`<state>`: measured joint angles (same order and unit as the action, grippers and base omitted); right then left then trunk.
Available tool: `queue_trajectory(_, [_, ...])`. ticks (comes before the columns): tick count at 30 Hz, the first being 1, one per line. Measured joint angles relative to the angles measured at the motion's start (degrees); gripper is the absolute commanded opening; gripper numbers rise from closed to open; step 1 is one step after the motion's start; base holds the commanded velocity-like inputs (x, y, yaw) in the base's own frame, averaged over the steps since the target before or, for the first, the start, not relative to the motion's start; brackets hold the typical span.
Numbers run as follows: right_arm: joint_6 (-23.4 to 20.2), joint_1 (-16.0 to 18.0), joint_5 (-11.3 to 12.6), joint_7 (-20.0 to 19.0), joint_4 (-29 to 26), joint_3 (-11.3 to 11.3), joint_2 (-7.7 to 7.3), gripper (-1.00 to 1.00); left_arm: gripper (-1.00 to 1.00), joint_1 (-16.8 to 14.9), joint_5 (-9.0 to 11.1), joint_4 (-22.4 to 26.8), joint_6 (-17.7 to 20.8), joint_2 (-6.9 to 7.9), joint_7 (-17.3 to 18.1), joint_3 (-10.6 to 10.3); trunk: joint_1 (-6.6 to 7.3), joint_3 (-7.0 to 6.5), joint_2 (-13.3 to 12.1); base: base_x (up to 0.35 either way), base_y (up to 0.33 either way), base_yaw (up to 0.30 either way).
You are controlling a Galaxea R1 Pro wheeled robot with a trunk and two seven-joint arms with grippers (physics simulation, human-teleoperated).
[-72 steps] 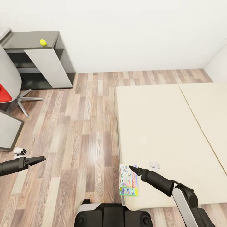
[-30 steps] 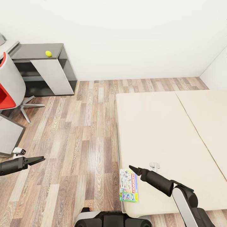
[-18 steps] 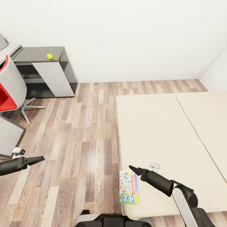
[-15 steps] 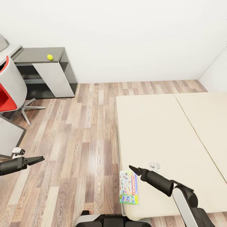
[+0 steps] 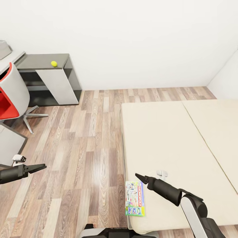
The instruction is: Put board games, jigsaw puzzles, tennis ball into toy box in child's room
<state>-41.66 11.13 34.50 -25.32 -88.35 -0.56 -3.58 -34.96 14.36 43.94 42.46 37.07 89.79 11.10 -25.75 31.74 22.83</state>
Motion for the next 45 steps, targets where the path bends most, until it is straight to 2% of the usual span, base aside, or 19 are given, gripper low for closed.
queue_trajectory(45, [0.00,0.00,0.08,0.00,0.05,-0.03,0.05,1.00,1.00,0.00,0.03,0.00,0.00,0.27,0.00,0.00,0.00,-4.24,0.00,0.000,0.000,0.000])
